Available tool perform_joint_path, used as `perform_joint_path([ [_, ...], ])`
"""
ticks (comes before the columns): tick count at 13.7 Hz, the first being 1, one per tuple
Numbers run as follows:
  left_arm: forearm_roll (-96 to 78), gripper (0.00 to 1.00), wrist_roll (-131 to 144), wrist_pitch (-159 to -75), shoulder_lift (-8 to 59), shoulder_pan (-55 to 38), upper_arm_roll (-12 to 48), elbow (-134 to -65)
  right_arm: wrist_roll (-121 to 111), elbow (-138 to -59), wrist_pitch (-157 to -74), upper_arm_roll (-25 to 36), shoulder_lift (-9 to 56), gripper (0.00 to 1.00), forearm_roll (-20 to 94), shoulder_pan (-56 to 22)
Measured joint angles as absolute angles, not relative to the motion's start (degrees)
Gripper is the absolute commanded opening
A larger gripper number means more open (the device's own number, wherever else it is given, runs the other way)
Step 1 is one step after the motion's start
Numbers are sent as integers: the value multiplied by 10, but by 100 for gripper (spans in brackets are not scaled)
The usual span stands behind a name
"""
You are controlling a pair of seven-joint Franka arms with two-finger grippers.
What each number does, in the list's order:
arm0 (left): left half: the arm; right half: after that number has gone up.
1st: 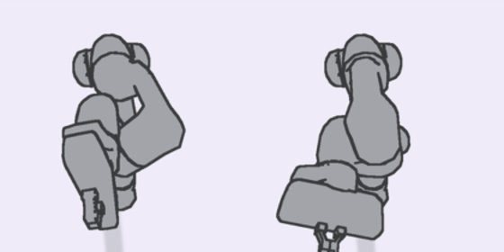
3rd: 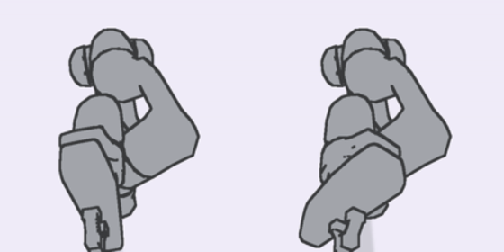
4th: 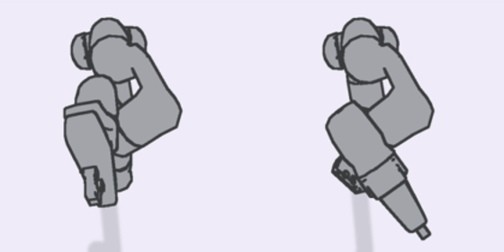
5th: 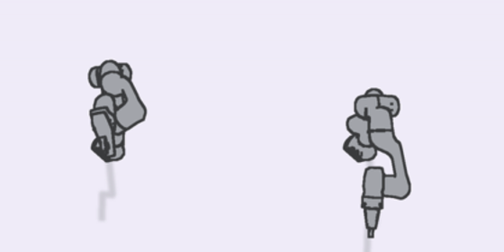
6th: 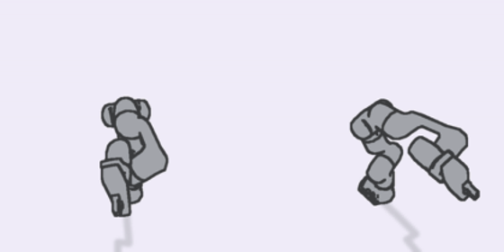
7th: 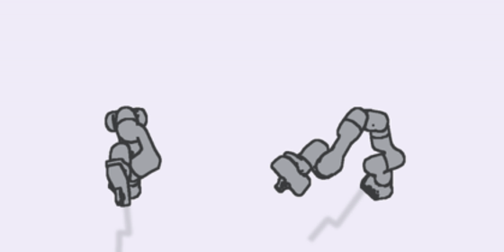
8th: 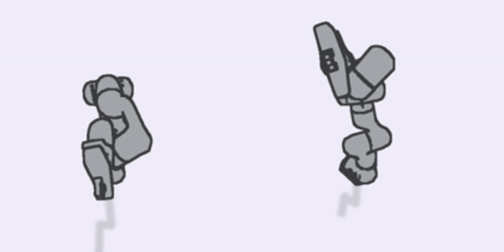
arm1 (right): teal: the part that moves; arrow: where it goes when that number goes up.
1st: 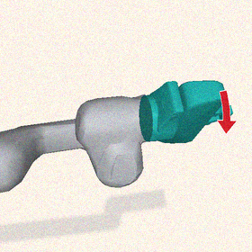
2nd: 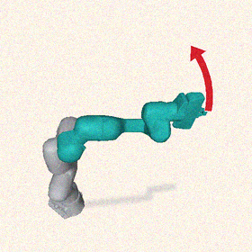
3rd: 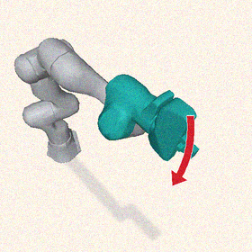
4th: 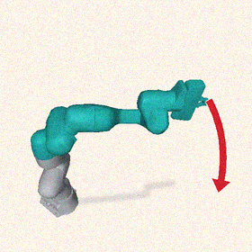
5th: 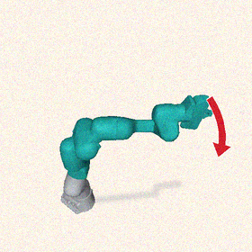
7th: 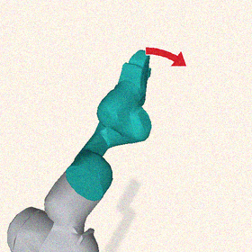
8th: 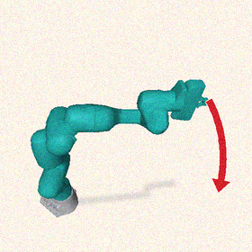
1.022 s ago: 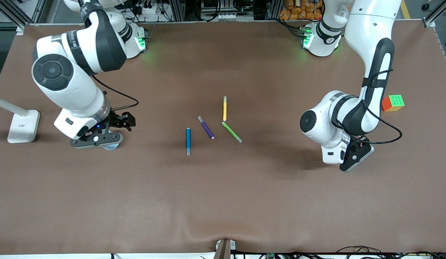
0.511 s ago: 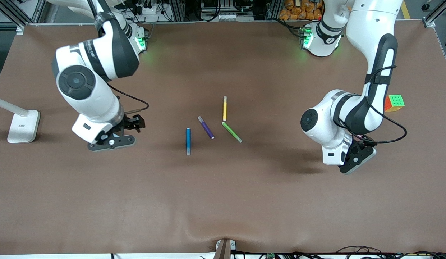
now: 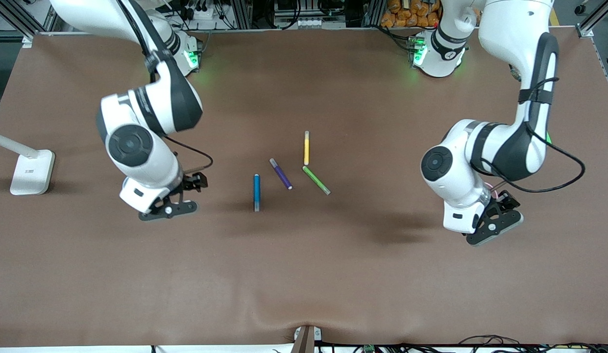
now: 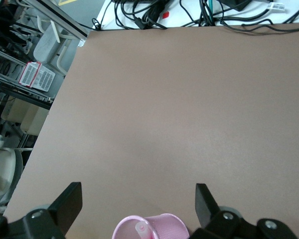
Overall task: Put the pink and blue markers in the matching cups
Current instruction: 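Lower the pink marker into the pink cup with the left gripper, then release the pink marker while the right gripper reaches the blue marker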
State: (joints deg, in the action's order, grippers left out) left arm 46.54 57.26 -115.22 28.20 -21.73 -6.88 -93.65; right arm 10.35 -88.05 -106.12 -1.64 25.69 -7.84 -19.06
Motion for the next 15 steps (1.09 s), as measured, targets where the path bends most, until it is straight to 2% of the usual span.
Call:
perform_joint_path([
  [3, 389, 100, 480, -1152, 281, -193, -68, -901, 104, -880, -1094, -17, 301, 100, -78, -191],
  [6, 304, 100, 370, -1153, 272, -159, -58, -871, 106, -879, -1109, -18, 316, 100, -78, -205],
  [10, 215, 100, 295, -1148, 244, -120, -27, -865, 120, -882, -1155, -15, 328, 100, 0, -205],
  [13, 166, 100, 272, -1105, 212, -59, 46, -862, 153, -898, -1240, -17, 353, 100, 12, -209],
  [15, 123, 100, 250, -1072, 188, -40, 63, -861, 191, -908, -1291, -18, 377, 100, 12, -226],
])
